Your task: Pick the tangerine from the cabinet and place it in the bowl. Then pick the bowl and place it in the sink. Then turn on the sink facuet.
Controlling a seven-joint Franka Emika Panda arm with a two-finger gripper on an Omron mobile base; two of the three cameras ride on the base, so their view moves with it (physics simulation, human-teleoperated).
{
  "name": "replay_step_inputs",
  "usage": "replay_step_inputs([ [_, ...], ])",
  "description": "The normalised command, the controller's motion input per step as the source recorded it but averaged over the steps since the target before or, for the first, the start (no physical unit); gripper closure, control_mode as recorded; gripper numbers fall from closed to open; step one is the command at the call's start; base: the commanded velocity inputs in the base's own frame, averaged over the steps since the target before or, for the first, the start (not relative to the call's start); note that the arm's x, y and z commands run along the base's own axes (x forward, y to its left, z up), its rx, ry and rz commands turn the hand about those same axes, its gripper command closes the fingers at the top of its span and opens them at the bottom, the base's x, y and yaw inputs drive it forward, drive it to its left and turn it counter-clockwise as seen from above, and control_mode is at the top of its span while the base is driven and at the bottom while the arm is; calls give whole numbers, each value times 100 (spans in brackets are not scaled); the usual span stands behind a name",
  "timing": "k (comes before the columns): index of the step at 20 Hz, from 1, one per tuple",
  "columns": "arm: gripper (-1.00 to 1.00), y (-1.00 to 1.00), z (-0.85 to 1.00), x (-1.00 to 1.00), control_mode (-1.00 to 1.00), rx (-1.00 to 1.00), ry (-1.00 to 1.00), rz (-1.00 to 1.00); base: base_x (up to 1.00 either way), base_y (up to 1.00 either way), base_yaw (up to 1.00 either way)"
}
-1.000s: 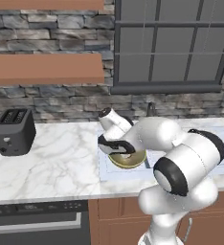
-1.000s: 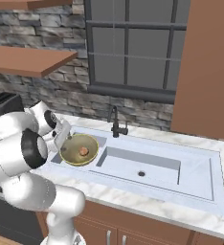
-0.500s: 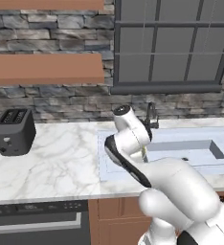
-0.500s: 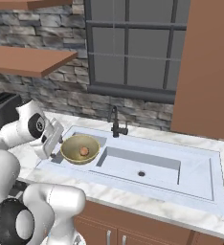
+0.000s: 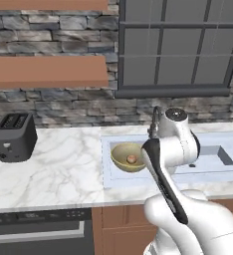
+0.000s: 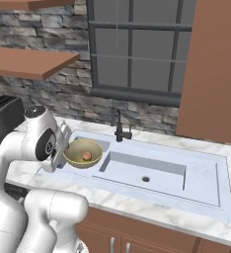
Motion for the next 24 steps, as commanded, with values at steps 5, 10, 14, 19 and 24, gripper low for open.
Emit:
replay_step_inputs([
  [5,-100,-54,16,-8,-100,20,-35,-10,0,0,0],
  [10,-100,-59,12,-1,-100,33,-26,-16,0,0,0],
  [14,-100,-69,5,0,-100,40,-16,-18,0,0,0],
  [19,-100,-51,0,0,-100,37,-16,-16,0,0,0],
  [24,-100,-37,0,6,-100,31,-15,-19,0,0,0],
])
